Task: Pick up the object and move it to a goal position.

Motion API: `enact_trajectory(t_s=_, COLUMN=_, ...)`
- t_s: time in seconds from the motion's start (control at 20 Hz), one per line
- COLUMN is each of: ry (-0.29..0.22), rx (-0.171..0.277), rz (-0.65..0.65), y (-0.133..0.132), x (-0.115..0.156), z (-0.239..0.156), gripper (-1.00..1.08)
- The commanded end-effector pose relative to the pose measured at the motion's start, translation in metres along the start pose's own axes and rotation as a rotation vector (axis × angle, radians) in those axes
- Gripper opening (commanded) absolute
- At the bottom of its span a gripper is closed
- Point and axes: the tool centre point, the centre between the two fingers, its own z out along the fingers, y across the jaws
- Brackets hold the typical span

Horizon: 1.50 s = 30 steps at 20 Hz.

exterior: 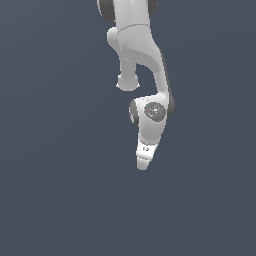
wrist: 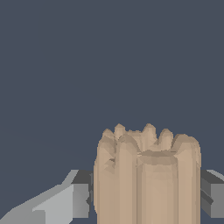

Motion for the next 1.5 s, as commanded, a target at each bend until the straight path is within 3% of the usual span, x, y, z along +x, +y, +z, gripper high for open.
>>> enact_trajectory(t_s=0.0, ry=0.000, rx=0.000, rz=0.000, y=0.000, x=0.003, z=-0.002, gripper=-1.00)
enact_trajectory(t_s=0.35, ry=0.001, rx=0.000, rz=0.000, y=0.001, x=0.032, z=-0.021, gripper=-1.00)
enact_trajectory(t_s=1.05, ry=0.001, rx=0.001, rz=0.000, y=0.008, x=0.134, z=-0.084, gripper=-1.00)
enact_trajectory(t_s=1.45, ry=0.001, rx=0.001, rz=0.000, y=0.012, x=0.163, z=-0.102, gripper=-1.00)
